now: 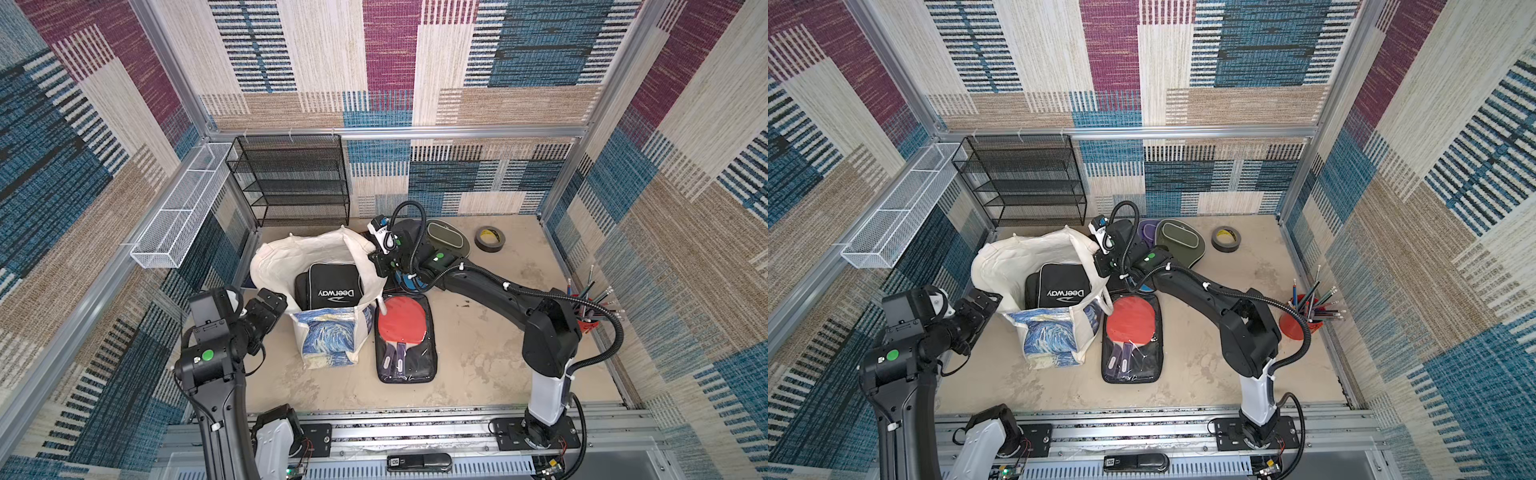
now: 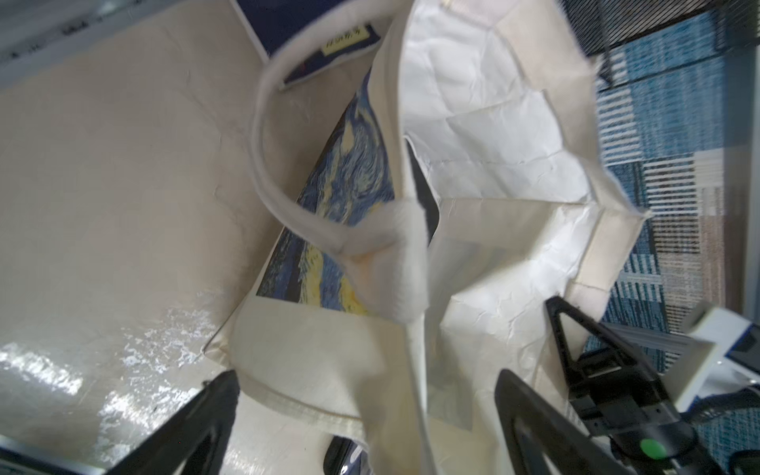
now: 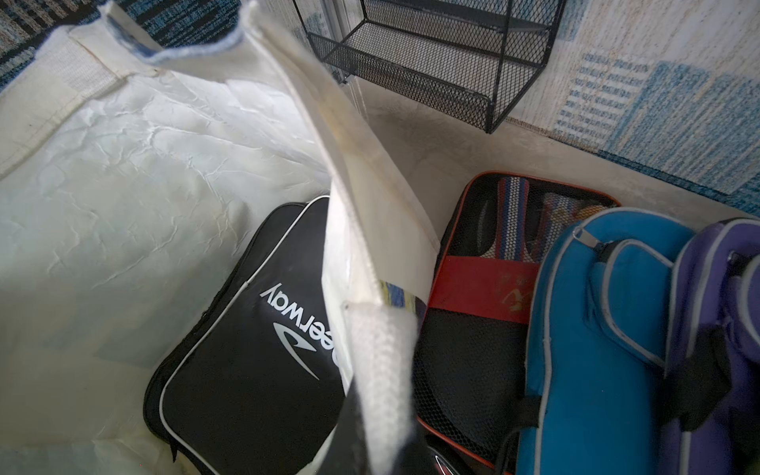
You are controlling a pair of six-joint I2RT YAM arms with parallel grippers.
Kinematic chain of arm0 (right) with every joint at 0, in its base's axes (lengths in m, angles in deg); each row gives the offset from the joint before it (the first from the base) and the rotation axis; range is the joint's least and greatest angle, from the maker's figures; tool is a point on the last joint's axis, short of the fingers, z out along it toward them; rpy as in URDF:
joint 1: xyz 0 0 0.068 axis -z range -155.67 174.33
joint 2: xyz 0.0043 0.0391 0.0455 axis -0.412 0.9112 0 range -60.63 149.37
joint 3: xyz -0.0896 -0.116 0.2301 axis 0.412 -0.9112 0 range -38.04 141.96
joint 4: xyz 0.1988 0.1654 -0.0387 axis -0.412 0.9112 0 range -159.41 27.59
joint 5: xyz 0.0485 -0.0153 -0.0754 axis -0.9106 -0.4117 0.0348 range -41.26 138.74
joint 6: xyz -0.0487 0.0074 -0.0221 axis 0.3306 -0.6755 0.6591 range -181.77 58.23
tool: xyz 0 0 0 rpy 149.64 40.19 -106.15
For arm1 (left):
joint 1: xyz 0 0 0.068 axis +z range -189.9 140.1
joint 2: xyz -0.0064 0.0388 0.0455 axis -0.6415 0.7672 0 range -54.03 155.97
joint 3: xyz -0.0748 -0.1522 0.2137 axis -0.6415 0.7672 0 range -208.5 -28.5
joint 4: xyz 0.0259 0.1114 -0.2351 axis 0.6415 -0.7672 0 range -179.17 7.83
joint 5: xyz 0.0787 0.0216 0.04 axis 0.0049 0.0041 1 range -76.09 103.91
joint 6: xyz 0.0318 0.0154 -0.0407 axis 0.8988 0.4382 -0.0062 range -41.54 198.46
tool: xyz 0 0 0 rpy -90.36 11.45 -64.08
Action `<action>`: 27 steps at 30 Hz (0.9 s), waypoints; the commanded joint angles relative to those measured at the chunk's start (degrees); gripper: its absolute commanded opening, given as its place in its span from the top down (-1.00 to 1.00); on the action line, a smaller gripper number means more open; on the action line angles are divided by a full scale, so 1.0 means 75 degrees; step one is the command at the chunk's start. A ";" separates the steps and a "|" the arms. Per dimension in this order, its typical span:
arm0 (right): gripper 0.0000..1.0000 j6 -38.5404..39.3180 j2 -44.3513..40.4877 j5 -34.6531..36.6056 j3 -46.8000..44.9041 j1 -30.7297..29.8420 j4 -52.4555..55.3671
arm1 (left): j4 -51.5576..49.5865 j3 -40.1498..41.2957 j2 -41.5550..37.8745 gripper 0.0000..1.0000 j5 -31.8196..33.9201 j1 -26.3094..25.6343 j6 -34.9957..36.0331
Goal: Remove the ping pong set from the canvas bag
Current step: Adjust the canvas bag at the center of the board.
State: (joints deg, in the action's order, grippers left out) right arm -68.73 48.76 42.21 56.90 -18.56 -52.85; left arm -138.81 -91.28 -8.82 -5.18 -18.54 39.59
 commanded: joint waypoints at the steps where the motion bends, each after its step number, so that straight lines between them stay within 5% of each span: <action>1: 1.00 0.0049 0.0049 -0.0009 0.0101 0.0015 -0.0372 | 0.0572 -0.0153 0.0097 -0.96 0.0550 0.0040 -0.0134; 15: 1.00 -0.0005 0.0017 -0.0008 -0.0120 0.0017 -0.0434 | 0.4275 0.1321 0.1857 -0.95 -0.0695 0.0479 -0.0965; 16: 1.00 -0.0026 0.0055 -0.0031 -0.0121 0.0023 -0.0448 | 0.4539 0.1345 0.1946 -0.58 -0.0925 0.0480 -0.1022; 18: 1.00 -0.0047 0.0167 -0.0065 -0.0079 0.0023 -0.0460 | 0.4884 0.1312 0.2123 1.00 -0.1363 0.0494 -0.1145; 27: 1.00 -0.0242 0.1174 -0.0434 0.1086 0.0115 -0.0456 | 0.6072 0.0730 0.2099 1.00 -0.2100 0.0519 -0.1413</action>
State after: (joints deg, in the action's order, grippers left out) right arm -69.45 55.75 40.29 62.43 -18.00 -54.93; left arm -102.88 -83.67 6.43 -16.68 -14.86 30.85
